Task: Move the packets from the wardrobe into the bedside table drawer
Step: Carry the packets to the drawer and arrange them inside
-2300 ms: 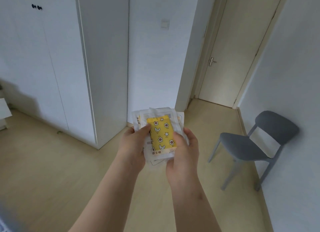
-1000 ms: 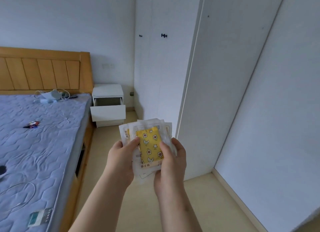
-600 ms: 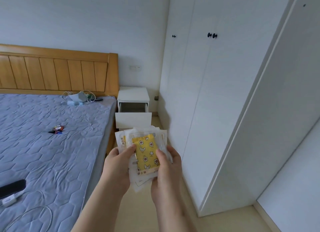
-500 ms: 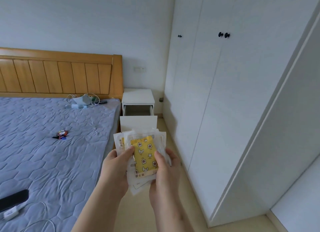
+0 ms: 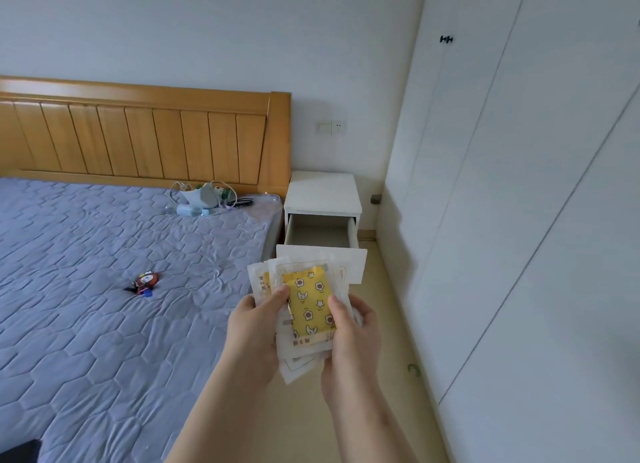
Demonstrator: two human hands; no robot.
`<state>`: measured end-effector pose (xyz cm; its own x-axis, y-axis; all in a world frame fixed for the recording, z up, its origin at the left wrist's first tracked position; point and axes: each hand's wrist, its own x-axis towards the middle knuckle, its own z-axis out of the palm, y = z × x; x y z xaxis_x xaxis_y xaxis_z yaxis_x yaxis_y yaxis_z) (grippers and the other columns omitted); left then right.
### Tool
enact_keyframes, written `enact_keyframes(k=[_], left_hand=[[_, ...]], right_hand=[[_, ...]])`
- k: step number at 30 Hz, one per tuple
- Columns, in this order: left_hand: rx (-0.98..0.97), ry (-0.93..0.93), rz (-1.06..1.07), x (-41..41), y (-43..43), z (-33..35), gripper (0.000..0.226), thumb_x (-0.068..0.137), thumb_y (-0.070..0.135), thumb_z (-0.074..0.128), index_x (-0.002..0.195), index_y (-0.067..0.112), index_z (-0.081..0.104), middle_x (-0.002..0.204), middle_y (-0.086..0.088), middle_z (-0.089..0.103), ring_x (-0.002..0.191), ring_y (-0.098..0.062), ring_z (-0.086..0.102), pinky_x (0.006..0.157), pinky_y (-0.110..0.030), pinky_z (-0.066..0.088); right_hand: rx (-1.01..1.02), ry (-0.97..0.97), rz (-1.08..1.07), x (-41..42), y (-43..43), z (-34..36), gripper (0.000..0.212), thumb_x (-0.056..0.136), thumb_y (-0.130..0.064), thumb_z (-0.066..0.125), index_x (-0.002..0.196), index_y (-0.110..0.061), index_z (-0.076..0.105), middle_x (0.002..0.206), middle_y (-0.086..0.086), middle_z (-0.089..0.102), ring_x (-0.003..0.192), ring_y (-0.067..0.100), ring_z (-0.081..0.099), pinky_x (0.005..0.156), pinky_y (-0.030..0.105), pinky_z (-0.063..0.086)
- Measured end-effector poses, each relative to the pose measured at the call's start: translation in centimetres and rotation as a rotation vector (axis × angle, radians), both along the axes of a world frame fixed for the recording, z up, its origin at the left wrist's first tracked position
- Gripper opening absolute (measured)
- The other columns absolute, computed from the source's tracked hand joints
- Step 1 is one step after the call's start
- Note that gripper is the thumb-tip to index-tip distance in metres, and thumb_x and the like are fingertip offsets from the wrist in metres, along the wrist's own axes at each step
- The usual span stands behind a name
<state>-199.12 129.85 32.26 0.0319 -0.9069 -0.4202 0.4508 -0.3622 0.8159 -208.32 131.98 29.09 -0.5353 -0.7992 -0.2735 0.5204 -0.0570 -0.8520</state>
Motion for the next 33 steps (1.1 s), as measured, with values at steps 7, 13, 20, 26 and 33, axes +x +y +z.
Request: enact_keyframes(k=[7, 13, 20, 26, 33], left_hand=[[0.013, -0.021, 0.023, -2.3, -12.0, -0.7, 0.015, 0.088, 0.011, 0.064, 0.101, 0.004, 0.06, 0.092, -0.016, 0.072, 0.08, -0.033, 0.07, 0.077, -0.055, 0.055], [0.044, -0.053, 0.002, -3.0, -23.6, -1.8, 0.017, 0.087, 0.014, 0.065, 0.1, 0.005, 0.06, 0.092, -0.016, 0.072, 0.081, -0.034, 0.069, 0.078, -0.055, 0.055], [0.042, -0.049, -0.032, -2.6, -37.7, -0.8, 0.009, 0.088, 0.012, 0.063, 0.094, 0.007, 0.058, 0.091, -0.015, 0.069, 0.077, -0.031, 0.067, 0.065, -0.046, 0.055], [0.102, -0.059, -0.079, -3.9, -46.1, -2.3, 0.008, 0.087, 0.009, 0.064, 0.092, 0.007, 0.059, 0.088, -0.015, 0.069, 0.075, -0.03, 0.067, 0.064, -0.045, 0.055], [0.172, -0.061, -0.032, -5.7, -55.8, -5.3, 0.014, 0.085, 0.01, 0.067, 0.096, 0.006, 0.059, 0.089, -0.015, 0.07, 0.073, -0.029, 0.068, 0.061, -0.043, 0.055]], right_hand=[[0.03, -0.006, 0.043, -2.4, -12.2, -0.9, 0.023, 0.082, -0.012, 0.07, 0.101, -0.015, 0.057, 0.101, 0.015, 0.068, 0.087, 0.033, 0.07, 0.079, 0.056, 0.055], [0.064, -0.021, 0.038, -2.9, -23.2, -1.2, 0.022, 0.083, -0.013, 0.069, 0.099, -0.017, 0.055, 0.1, 0.014, 0.068, 0.086, 0.032, 0.07, 0.077, 0.051, 0.057], [0.096, -0.116, -0.009, -2.1, -36.6, 0.2, 0.022, 0.084, -0.01, 0.068, 0.1, -0.017, 0.054, 0.095, 0.013, 0.068, 0.079, 0.028, 0.07, 0.07, 0.042, 0.059], [0.136, -0.148, -0.048, -3.1, -44.5, -1.1, 0.022, 0.083, -0.013, 0.07, 0.097, -0.019, 0.054, 0.097, 0.014, 0.069, 0.081, 0.029, 0.07, 0.077, 0.048, 0.058], [0.2, -0.105, 0.008, -5.3, -54.0, -3.1, 0.031, 0.077, -0.009, 0.077, 0.093, -0.02, 0.053, 0.091, 0.008, 0.067, 0.075, 0.023, 0.069, 0.06, 0.033, 0.058]])
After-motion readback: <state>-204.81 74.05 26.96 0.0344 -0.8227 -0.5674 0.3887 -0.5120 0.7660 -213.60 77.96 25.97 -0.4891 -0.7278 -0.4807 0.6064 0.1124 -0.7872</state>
